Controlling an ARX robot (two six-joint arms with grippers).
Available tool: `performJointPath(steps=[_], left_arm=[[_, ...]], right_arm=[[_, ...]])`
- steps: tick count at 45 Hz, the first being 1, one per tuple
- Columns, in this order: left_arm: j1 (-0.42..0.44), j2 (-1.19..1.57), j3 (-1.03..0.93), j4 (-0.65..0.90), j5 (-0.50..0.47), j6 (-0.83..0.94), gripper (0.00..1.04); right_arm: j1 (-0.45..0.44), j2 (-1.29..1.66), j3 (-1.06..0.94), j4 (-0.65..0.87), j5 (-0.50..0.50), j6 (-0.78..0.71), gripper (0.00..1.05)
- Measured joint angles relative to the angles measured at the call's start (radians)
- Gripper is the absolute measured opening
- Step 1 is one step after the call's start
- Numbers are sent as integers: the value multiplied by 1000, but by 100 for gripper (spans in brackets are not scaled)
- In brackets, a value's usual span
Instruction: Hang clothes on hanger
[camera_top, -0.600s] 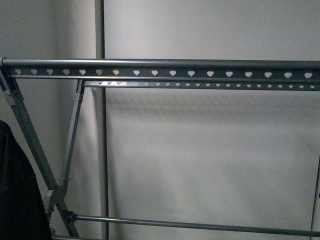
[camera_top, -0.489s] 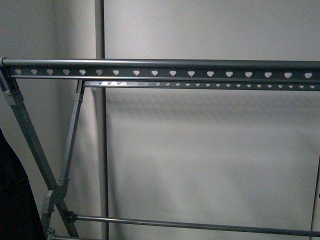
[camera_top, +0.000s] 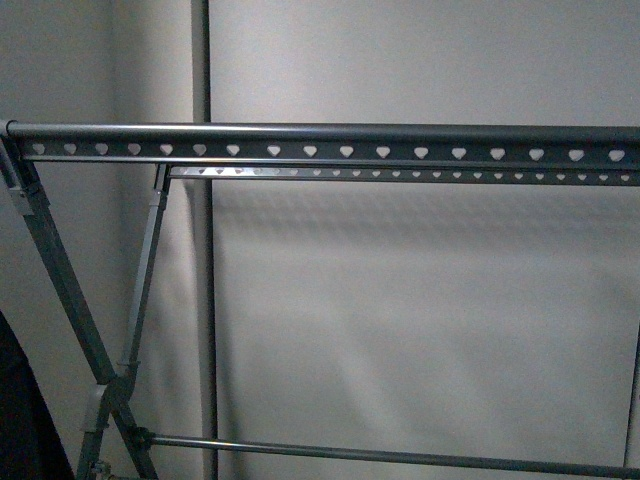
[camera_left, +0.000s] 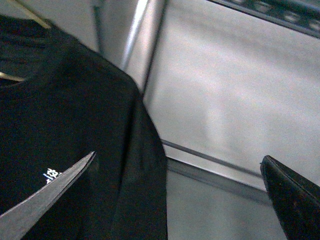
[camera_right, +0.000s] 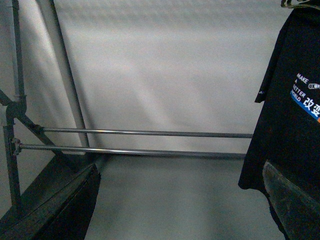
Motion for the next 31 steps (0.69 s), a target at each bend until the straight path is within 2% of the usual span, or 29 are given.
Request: performJointPath(steps=[3,7,12,17,22,31], left_arm=[[26,237,189,-17,-155,-173,98],[43,472,390,-89,-296,-304,98],[48,683,599,-112,-394,-376,98],[47,808,766,-161,-435,-389,98],[48,870,850,-215,-448,-396,79],[59,873,843,-254,-398,-399,49]], right_arm=[[0,0,0,0,0,0,97],[0,0,0,0,0,0,97],[0,0,0,0,0,0,97],[0,0,0,0,0,0,97],[0,0,0,0,0,0,97],[0,0,0,0,0,0,97]])
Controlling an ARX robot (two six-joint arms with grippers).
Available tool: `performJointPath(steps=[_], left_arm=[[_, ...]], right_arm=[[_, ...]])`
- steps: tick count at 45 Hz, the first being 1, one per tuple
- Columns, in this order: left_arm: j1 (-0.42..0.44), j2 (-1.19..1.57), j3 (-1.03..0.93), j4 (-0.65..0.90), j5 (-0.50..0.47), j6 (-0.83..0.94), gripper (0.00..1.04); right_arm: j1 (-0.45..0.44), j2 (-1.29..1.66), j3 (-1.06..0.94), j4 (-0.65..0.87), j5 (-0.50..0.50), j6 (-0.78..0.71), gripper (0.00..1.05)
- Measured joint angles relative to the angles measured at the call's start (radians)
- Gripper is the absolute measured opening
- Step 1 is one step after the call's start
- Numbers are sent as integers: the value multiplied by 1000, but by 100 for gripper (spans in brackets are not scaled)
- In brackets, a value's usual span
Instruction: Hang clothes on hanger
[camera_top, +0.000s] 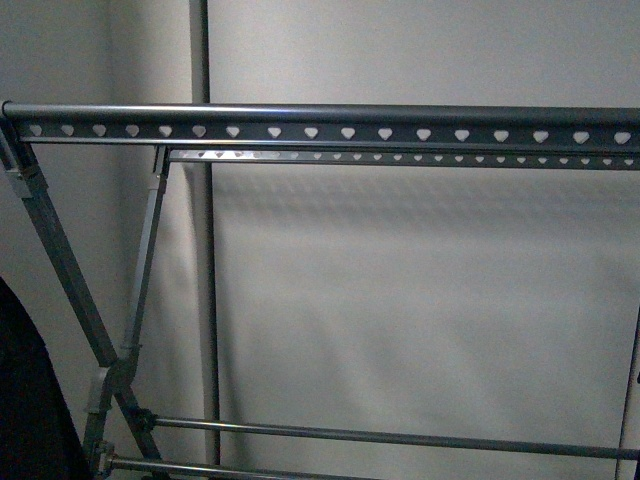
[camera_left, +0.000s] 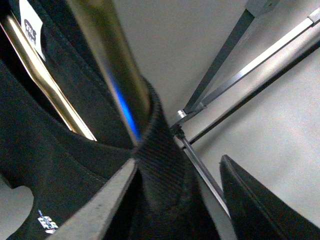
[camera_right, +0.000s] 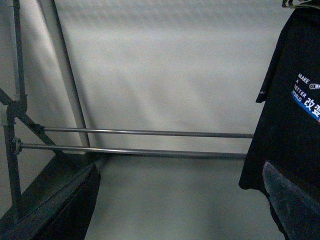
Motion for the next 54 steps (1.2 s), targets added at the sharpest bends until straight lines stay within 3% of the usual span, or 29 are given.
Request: performJointPath(steps=[4,11,14,20,28,35,43,48,54], left_arm=[[10,-14,-37,-3,51,2,33],[21,-103,-203,1,237,39,4],[21,-164,-279,1,323,85,4],[1,-385,-484,0,624,206,4],[-51,-558,-525,-184,981,478,4],[-42,-551,-453,-423,1263,958,4],[-25,-404,-332,-562,1306,1541,4],[-52,-331,-297,-444,1338,1792,4],[-148,-306,-268,-316,1334,2021,4]], right_arm=[[0,0,0,0,0,0,97],[0,0,0,0,0,0,97],[0,0,0,0,0,0,97],[0,0,0,0,0,0,97],[0,0,0,0,0,0,97],[0,0,0,0,1,0,97],[0,0,0,0,0,0,97],[0,0,0,0,0,0,97],[0,0,0,0,0,0,97]])
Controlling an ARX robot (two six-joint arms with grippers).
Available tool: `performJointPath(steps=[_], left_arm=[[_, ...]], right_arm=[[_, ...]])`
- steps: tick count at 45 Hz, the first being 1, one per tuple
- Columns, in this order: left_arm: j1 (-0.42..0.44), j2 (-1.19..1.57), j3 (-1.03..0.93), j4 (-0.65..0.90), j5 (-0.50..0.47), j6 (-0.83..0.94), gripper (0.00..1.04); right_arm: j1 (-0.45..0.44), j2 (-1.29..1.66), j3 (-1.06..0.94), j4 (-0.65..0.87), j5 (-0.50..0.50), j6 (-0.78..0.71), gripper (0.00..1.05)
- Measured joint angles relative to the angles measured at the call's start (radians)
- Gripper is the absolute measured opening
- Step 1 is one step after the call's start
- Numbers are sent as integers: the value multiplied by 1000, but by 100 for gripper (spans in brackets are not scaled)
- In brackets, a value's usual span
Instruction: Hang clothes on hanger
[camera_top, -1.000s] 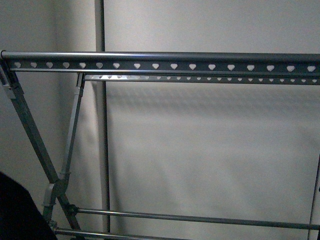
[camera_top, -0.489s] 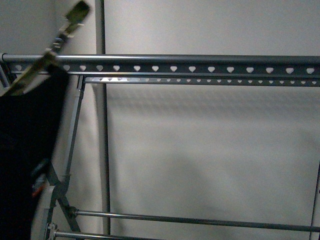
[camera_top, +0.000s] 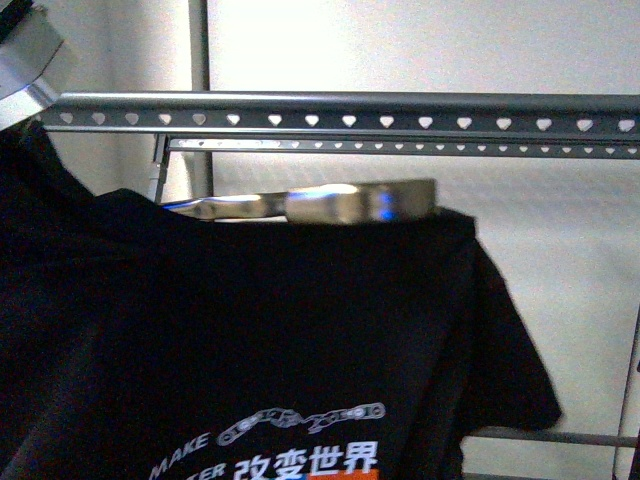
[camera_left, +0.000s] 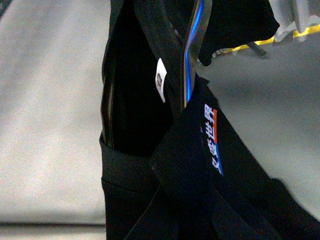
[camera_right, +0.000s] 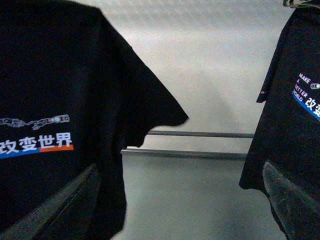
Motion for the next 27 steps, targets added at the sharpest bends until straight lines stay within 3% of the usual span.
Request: performJointPath(steps=[12,17,25,27], left_arm=[[-174,5,-16,92,-19,141,4],[-192,5,-37,172,-31,140,5],[-193,5,-40,179,-35,140,5],[-193,5,-40,179,-36,140,5]], right_arm=[[0,0,0,0,0,0,97],[0,0,0,0,0,0,97],[0,0,0,0,0,0,97],[-16,16,10,-29,-52,58,97]])
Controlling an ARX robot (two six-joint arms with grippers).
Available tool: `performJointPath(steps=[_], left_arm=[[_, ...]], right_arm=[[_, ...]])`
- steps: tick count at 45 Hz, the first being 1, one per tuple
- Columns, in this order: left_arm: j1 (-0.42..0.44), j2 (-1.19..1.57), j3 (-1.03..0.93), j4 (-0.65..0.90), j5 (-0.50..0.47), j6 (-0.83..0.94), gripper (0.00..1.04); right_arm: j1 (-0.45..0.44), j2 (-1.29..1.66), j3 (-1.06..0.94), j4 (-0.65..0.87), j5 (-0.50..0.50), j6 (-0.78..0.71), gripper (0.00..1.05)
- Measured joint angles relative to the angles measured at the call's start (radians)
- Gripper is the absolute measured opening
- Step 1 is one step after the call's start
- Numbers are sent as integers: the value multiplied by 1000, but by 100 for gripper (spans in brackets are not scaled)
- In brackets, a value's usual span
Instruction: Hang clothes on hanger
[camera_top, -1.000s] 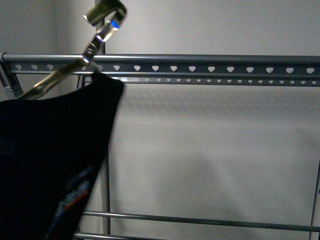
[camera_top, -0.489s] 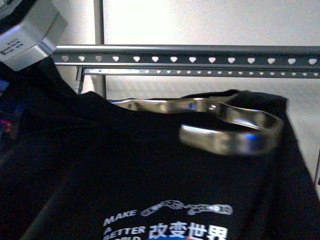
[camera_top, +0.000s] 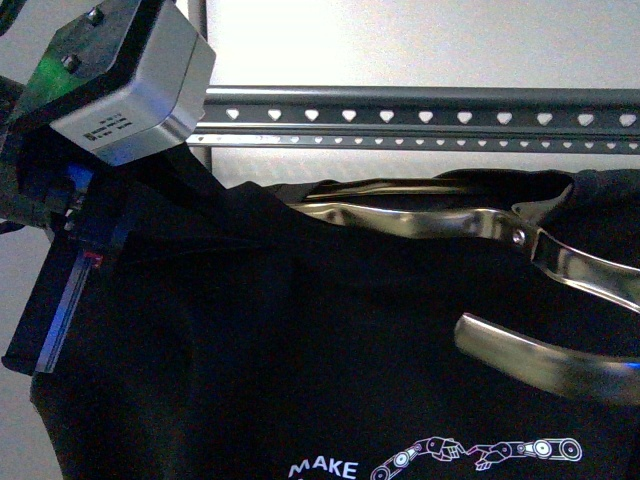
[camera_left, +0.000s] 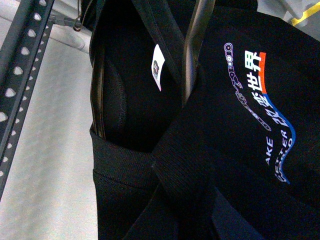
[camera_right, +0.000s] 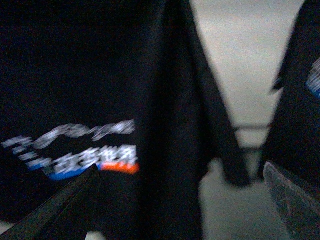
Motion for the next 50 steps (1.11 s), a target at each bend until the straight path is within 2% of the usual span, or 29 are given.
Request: performJointPath(steps=[1,3,6,11,16,20,21,22,23,26,29,32,34,42,50], left_arm=[[0,0,0,0,0,0,5],[0,0,0,0,-2,0,5],[0,0,0,0,-2,0,5],[0,0,0,0,-2,0,5],[0,0,-2,0,-4,0,5],[0,0,-2,0,-6,0,5],[0,0,-2,0,-7,0,5],[0,0,-2,0,-8,0,5],[0,0,-2,0,-9,0,5],[0,0,-2,0,-10,0,5],[0,0,-2,0,-10,0,5],[0,-1,-2,0,-8,0,5],[3,0,-2,0,-10,0,5],[1,2,-3,0,-9,0,5],[1,1,-3,0,-9,0,5]], right_arm=[[-37,41,26,-55,-93,91,97],[-100,130,58,-66,-208,215,97],[-183,254,103,-16,-315,398,97],[-270,431,194,92,-404,473,97],[-273,618,345,159,-445,397,97],[-222,747,468,201,-451,188,97],[-197,791,512,225,-465,42,97],[-182,816,533,246,-479,-31,97],[-169,848,560,263,-533,-217,97],[-167,901,616,171,-597,-535,97],[-151,969,692,14,-557,-916,97],[-121,1041,770,-76,-526,-1275,97],[-98,1072,815,-104,-499,-1435,97],[-35,1160,948,-108,-449,-1677,97],[10,1270,1032,-112,-393,-1707,97]])
